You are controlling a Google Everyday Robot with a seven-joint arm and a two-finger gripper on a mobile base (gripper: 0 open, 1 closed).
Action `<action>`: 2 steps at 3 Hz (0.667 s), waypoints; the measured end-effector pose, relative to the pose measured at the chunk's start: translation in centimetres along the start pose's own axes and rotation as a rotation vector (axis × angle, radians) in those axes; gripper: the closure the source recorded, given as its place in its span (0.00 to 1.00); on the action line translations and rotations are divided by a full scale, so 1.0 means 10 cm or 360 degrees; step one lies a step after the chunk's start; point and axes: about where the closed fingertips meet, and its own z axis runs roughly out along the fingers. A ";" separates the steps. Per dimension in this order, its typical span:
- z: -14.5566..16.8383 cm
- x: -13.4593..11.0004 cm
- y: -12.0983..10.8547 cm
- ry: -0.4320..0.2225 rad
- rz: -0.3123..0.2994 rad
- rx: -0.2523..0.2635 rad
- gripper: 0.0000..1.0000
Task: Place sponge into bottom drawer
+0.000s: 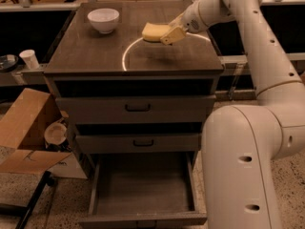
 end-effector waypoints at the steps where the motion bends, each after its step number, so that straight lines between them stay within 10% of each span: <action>1: 0.00 0.00 0.00 0.0000 0.0000 0.0000 1.00; 2: -0.02 0.03 0.12 -0.0015 -0.0047 -0.0051 1.00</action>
Offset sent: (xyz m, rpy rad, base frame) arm -0.0568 0.0062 -0.0136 -0.0017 -0.0240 0.1007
